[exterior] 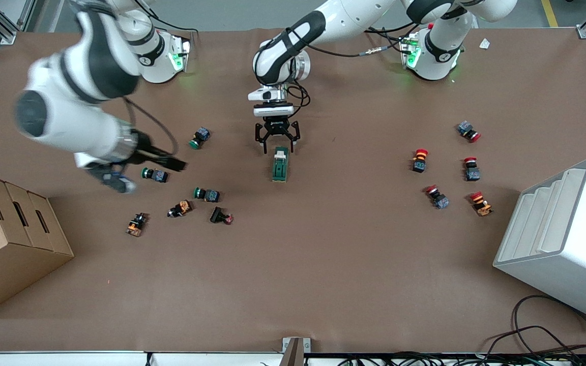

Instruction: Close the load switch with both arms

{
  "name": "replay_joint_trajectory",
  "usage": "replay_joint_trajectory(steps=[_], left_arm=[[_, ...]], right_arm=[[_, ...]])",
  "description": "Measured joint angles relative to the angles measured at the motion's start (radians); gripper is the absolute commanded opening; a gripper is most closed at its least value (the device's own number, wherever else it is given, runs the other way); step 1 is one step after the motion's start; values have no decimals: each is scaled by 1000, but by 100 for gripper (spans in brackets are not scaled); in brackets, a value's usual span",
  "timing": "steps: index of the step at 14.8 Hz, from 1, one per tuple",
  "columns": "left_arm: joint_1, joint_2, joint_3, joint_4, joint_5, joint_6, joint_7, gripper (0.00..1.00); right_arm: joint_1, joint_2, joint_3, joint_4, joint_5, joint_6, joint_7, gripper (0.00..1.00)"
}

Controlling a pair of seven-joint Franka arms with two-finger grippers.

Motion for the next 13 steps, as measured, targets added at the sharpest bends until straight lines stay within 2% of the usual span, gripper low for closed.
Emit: replay_joint_trajectory(steps=[4, 7, 10, 13], left_arm=[[-3, 1, -1, -39, 53, 1, -73, 97], [-7, 6, -2, -83, 113, 1, -138, 97], [-8, 9, -2, -90, 125, 0, -144, 97], [-7, 14, 0, -93, 156, -6, -144, 97]], right_arm=[[179, 5, 2, -183, 19, 322, 155, 100], [283, 37, 1, -278, 76, 535, 199, 100], [369, 125, 1, -295, 127, 695, 237, 100], [418, 211, 1, -291, 134, 803, 262, 100]])
